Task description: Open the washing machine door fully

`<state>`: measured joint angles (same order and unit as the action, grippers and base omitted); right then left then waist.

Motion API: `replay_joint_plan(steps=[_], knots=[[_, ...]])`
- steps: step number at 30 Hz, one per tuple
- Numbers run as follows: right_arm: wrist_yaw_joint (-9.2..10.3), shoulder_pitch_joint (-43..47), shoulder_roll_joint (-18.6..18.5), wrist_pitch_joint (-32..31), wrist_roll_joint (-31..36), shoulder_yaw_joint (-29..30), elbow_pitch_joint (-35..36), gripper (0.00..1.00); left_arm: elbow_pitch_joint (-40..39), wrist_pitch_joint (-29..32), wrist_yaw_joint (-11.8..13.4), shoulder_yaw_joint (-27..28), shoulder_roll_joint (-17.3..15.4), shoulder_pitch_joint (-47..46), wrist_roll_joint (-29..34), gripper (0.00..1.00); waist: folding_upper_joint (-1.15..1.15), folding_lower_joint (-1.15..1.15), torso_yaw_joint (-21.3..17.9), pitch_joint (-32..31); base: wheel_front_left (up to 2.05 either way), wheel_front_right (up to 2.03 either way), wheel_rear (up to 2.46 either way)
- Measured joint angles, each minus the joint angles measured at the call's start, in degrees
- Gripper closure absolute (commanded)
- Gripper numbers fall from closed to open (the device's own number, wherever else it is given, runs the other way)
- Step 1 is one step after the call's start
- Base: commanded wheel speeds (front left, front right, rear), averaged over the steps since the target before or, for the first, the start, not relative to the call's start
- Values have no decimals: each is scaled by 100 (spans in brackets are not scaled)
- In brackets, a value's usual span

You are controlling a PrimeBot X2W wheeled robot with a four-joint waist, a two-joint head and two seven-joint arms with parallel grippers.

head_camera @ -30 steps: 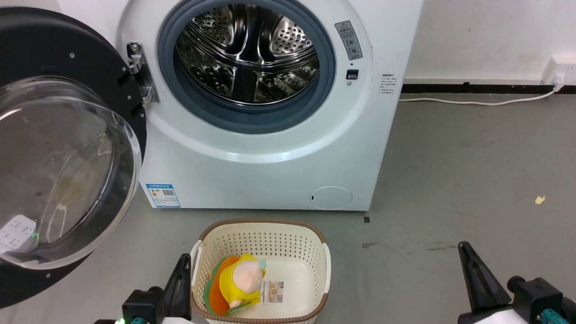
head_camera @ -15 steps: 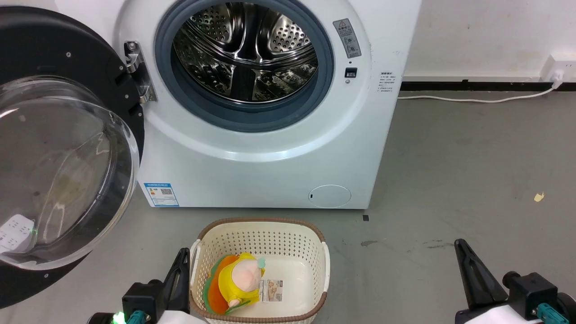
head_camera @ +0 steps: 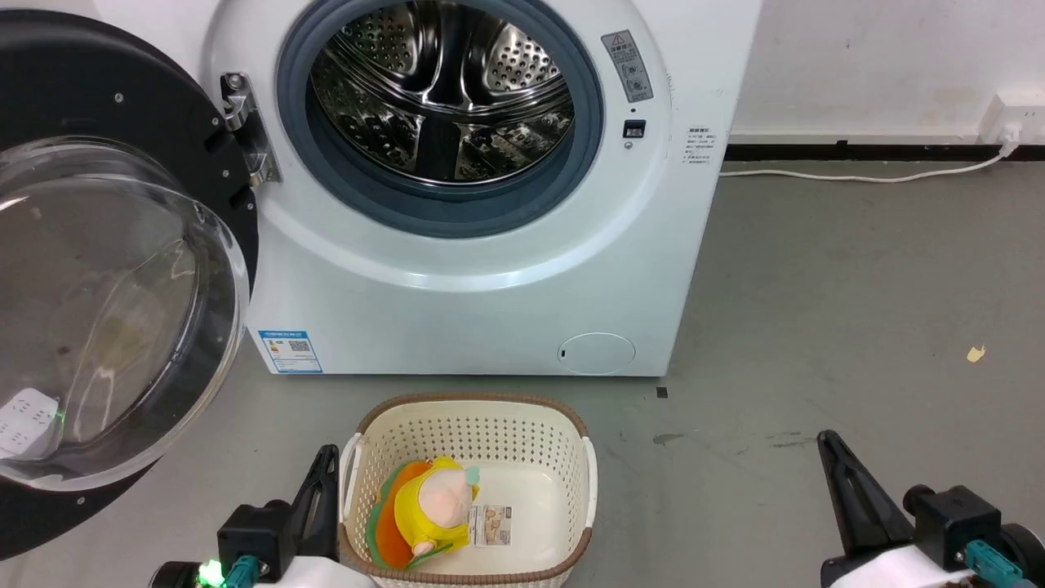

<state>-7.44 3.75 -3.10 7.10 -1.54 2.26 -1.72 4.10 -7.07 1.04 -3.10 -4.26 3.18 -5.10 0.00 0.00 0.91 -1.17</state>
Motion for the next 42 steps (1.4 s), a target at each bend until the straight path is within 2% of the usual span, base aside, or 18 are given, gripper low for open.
replay_joint_plan(steps=[42], knots=[[0, -199, 0, -502, 67, -152, 92, 100, -269, 503, -69, 210, 109, -201, 332, 100, 0, 0, -66, 84, 0, 0, 0]])
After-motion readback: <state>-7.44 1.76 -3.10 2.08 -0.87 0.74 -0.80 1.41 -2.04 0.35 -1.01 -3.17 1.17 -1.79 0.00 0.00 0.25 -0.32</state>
